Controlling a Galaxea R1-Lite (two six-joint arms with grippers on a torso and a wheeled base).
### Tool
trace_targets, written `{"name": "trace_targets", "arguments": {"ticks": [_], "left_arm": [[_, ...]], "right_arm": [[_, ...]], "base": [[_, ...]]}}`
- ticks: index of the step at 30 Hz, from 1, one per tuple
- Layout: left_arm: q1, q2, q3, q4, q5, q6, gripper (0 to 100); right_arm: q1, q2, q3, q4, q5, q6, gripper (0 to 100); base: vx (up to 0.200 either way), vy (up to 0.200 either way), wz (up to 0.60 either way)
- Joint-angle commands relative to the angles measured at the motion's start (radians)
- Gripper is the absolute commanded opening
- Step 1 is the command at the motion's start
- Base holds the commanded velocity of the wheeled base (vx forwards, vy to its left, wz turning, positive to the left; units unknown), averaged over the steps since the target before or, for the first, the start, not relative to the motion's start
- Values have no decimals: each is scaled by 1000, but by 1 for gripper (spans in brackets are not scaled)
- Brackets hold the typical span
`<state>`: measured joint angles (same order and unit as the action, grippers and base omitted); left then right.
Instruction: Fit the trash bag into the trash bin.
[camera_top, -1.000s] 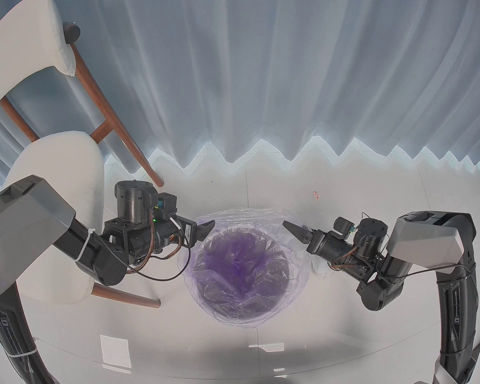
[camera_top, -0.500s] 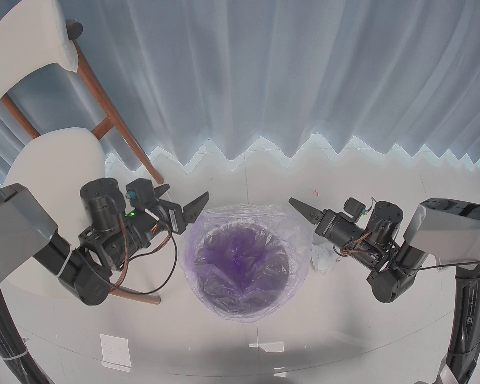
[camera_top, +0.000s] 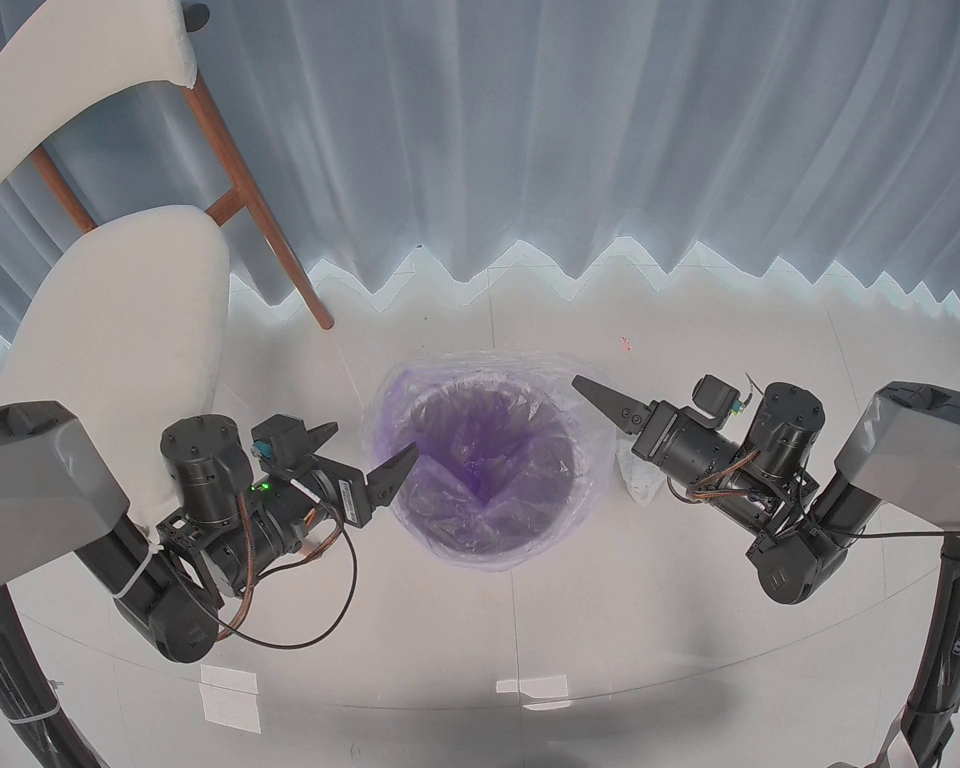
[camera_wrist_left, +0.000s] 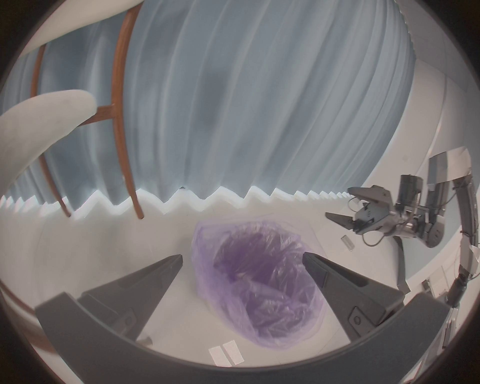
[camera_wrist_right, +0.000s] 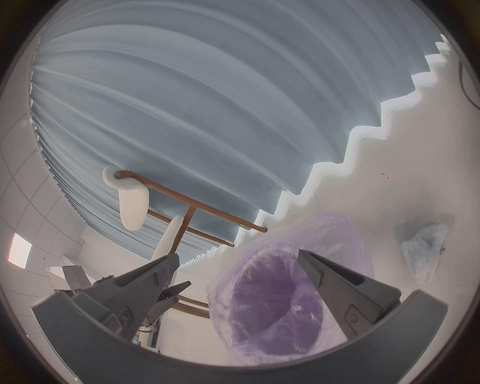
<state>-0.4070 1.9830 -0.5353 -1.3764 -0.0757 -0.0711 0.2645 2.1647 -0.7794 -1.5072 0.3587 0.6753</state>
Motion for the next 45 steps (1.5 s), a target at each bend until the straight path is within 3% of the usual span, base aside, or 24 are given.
{"name": "trace_targets", "arguments": {"ticks": [1,4,11,20,25,26,40,45], "left_arm": [[-59,40,-22,7,53,-75,100],[-82,43,-26,46,70,-150,100],[-64,100,-77,83,128,-216,100],[-56,168,-117,79,140,-239,100],[-56,211,-130,-3,139,-240,100],[-56,221,-132,-18,139,-239,0],[-47,203,-124,-21,160,-233,0],[-27,125,-69,89,240,-196,0]], "right_arm": [[1,-8,9,-2,0,-19,100],[2,-6,14,-2,0,-34,100],[2,-5,15,-2,-1,-42,100],[2,-5,19,-8,-1,-42,100],[7,-3,19,-8,-1,-42,100],[12,-3,20,-10,-1,-42,100],[15,-6,28,-14,-3,-43,100],[15,-6,28,-14,-4,-43,100]], "base": [[0,0,0],[0,0,0],[0,0,0],[0,0,0],[0,0,0],[0,0,0],[0,0,0],[0,0,0]]}}
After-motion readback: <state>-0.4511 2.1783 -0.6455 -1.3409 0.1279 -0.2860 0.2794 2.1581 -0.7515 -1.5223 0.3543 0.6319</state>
